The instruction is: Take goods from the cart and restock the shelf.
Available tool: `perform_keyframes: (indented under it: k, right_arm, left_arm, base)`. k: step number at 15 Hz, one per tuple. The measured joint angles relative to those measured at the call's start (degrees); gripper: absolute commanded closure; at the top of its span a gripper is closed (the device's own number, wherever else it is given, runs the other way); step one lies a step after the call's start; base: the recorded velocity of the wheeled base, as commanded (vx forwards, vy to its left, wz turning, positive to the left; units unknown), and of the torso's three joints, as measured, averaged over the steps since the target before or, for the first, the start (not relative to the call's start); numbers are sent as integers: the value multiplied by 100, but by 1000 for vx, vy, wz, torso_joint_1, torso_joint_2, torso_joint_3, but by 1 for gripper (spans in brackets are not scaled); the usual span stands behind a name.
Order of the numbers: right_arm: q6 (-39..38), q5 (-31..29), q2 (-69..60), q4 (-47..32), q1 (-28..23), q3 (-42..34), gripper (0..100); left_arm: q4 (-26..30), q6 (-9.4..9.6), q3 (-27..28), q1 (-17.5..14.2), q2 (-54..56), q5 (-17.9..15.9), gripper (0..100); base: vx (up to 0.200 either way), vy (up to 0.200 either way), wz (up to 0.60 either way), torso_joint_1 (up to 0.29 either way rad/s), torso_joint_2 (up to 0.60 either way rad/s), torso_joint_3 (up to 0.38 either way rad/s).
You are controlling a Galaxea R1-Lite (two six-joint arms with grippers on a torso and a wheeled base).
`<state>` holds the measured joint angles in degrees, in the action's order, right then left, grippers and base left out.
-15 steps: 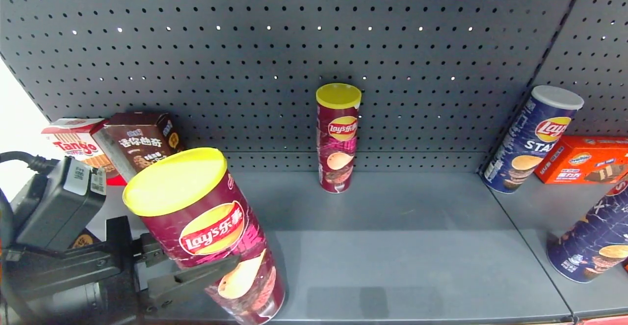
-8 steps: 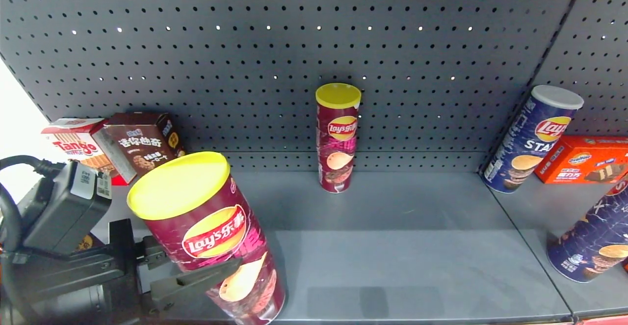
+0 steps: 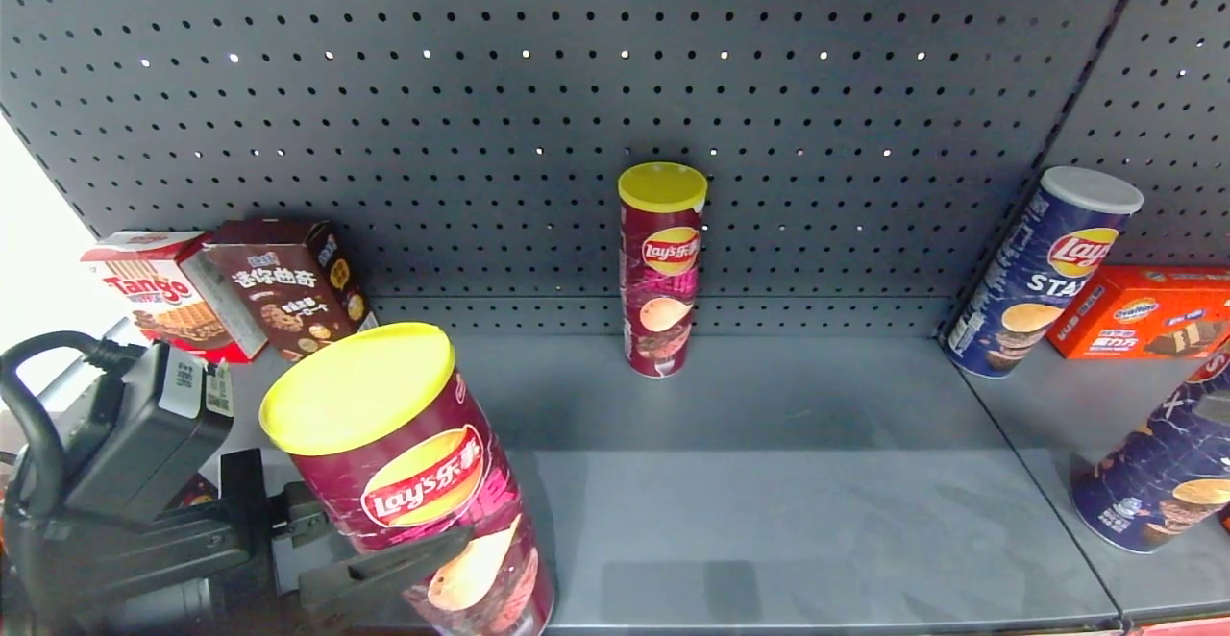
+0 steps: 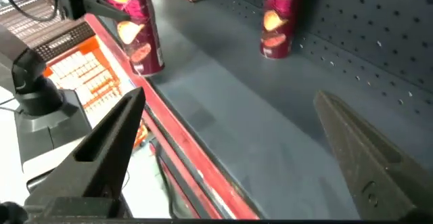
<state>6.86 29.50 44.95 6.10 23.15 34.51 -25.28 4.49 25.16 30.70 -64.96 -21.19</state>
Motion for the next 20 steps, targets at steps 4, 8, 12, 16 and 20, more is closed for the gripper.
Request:
perform_keyframes:
  k: [4, 8, 12, 16, 20]
  right_arm:
    - [-2, -9, 513, 444, 223, 13, 0]
    - [5, -482, 976, 605, 606, 57, 0]
    - [-2, -1297, 1470, 1196, 962, 112, 0]
    - [-20, -1363, 2131, 1723, 995, 206, 0]
    - [-202, -1182, 2708, 1846, 953, 573, 0]
  left_arm:
    - [0, -2, -61, -22, 9, -2, 100]
    - [-9, -2, -122, -74, 17, -16, 100]
    - [-9, 0, -74, -126, 17, -16, 100]
    - [-17, 7, 52, -187, 17, -38, 100]
    - [-28, 7, 179, -226, -20, -43, 100]
  base:
    - [0, 0, 0, 0, 0, 0]
    - [0, 0, 0, 0, 0, 0]
    - [0, 0, 0, 0, 0, 0]
    - [0, 0, 0, 0, 0, 0]
    - [0, 0, 0, 0, 0, 0]
